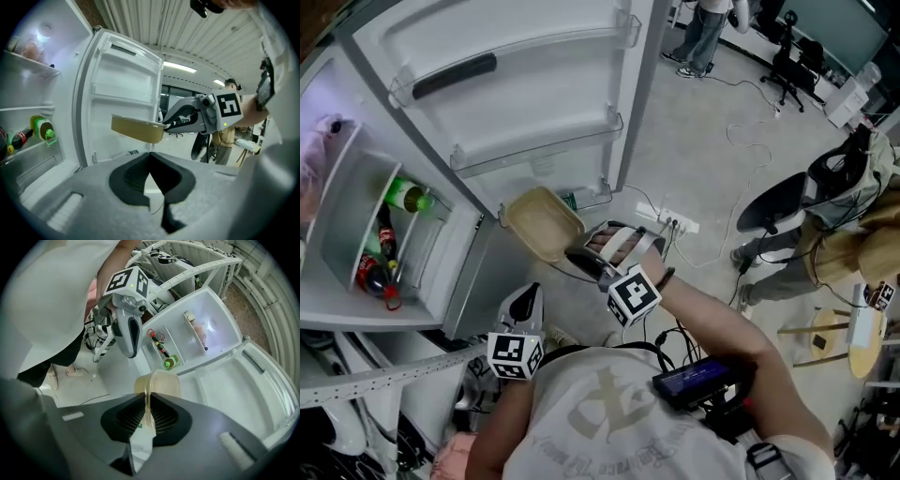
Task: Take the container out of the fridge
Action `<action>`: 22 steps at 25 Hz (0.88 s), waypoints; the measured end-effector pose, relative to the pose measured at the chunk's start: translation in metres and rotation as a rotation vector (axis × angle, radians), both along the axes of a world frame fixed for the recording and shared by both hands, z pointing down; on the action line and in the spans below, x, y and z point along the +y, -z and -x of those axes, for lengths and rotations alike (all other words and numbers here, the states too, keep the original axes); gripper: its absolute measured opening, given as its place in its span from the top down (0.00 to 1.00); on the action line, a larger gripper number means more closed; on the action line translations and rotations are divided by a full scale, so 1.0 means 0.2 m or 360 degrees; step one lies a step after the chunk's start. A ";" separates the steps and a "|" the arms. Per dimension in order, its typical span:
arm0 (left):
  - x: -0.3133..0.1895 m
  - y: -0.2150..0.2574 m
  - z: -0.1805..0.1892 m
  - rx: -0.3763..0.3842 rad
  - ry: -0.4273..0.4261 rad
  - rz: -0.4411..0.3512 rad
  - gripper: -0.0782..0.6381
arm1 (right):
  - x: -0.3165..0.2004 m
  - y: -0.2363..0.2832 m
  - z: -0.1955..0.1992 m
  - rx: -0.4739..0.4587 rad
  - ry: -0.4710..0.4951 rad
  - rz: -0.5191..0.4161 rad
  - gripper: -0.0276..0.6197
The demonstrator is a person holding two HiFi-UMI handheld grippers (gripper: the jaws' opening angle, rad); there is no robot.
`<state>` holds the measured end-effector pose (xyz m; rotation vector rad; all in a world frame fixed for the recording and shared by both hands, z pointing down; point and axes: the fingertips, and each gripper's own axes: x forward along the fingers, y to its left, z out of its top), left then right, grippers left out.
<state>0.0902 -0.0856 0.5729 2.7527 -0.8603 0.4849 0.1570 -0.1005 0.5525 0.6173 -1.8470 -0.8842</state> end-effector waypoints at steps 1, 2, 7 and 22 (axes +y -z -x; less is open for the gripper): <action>0.01 0.00 -0.03 0.0001 -0.0024 0.0002 0.89 | 0.03 -0.01 -0.04 -0.0002 -0.0027 0.0009 0.89; 0.03 0.00 -0.06 0.0002 -0.0047 0.0004 0.89 | 0.05 -0.02 -0.07 0.0002 -0.0051 0.0017 0.89; 0.12 0.01 -0.22 0.0018 -0.0167 0.0006 0.89 | 0.16 0.00 -0.27 0.0017 -0.0203 0.0002 0.89; 0.38 0.02 -0.62 0.0054 -0.0493 0.0001 0.89 | 0.58 -0.01 -0.75 -0.0018 -0.0667 0.0043 0.89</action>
